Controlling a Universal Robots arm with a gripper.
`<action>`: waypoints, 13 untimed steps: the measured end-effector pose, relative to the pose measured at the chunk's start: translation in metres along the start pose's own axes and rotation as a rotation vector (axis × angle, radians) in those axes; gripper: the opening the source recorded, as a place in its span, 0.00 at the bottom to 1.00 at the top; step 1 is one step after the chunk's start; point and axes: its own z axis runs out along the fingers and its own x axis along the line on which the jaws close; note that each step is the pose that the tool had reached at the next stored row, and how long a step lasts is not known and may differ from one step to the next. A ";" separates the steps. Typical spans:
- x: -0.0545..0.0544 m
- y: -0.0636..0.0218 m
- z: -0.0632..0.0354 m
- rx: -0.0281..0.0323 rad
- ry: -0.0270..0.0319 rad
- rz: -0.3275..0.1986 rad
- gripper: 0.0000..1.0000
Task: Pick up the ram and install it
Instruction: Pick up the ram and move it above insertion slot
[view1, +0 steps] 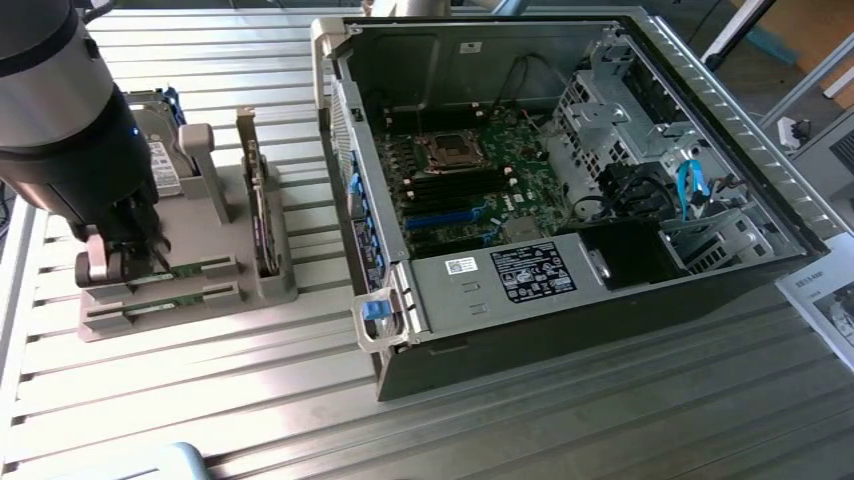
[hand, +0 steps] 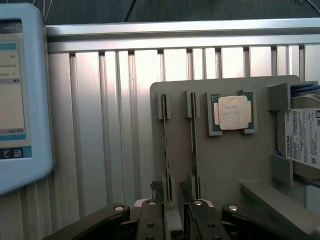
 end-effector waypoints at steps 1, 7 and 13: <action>0.000 0.0000 0.0018 -0.0001 -0.0001 -0.001 0.26; 0.003 -0.0001 0.0124 -0.0014 0.0000 -0.008 0.26; 0.004 -0.0001 0.0242 -0.0033 0.0001 -0.014 0.26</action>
